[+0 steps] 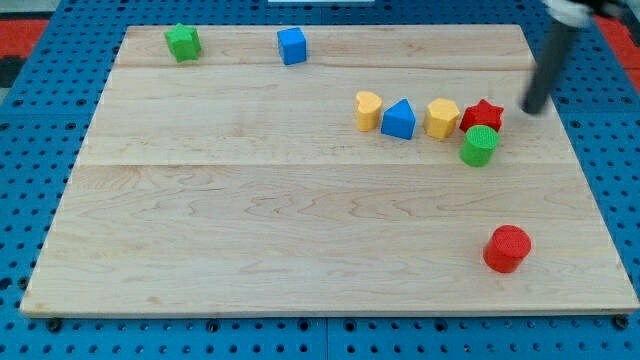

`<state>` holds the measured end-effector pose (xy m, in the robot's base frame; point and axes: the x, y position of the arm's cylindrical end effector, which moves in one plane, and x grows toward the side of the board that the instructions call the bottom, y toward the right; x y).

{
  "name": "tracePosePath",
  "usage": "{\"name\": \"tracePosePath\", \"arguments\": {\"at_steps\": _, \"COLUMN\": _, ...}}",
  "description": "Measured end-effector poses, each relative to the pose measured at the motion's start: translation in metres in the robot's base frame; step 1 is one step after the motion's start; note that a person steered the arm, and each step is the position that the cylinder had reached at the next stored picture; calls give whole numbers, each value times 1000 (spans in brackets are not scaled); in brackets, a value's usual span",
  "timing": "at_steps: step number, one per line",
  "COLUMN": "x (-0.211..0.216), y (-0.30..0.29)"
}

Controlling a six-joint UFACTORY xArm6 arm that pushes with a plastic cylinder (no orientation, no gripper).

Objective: Slide the red circle vertically below the blue cube

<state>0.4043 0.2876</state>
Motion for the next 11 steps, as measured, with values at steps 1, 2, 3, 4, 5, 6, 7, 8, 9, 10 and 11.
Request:
{"name": "tracePosePath", "arguments": {"at_steps": 1, "x": 138, "y": 24}}
{"name": "tracePosePath", "arguments": {"at_steps": 2, "x": 202, "y": -43}}
{"name": "tracePosePath", "arguments": {"at_steps": 3, "x": 166, "y": -89}}
{"name": "tracePosePath", "arguments": {"at_steps": 4, "x": 118, "y": -88}}
{"name": "tracePosePath", "arguments": {"at_steps": 5, "x": 159, "y": -92}}
{"name": "tracePosePath", "arguments": {"at_steps": 6, "x": 163, "y": -145}}
{"name": "tracePosePath", "arguments": {"at_steps": 7, "x": 104, "y": -164}}
{"name": "tracePosePath", "arguments": {"at_steps": 8, "x": 111, "y": -150}}
{"name": "tracePosePath", "arguments": {"at_steps": 9, "x": 126, "y": -113}}
{"name": "tracePosePath", "arguments": {"at_steps": 10, "x": 90, "y": -102}}
{"name": "tracePosePath", "arguments": {"at_steps": 11, "x": 67, "y": -177}}
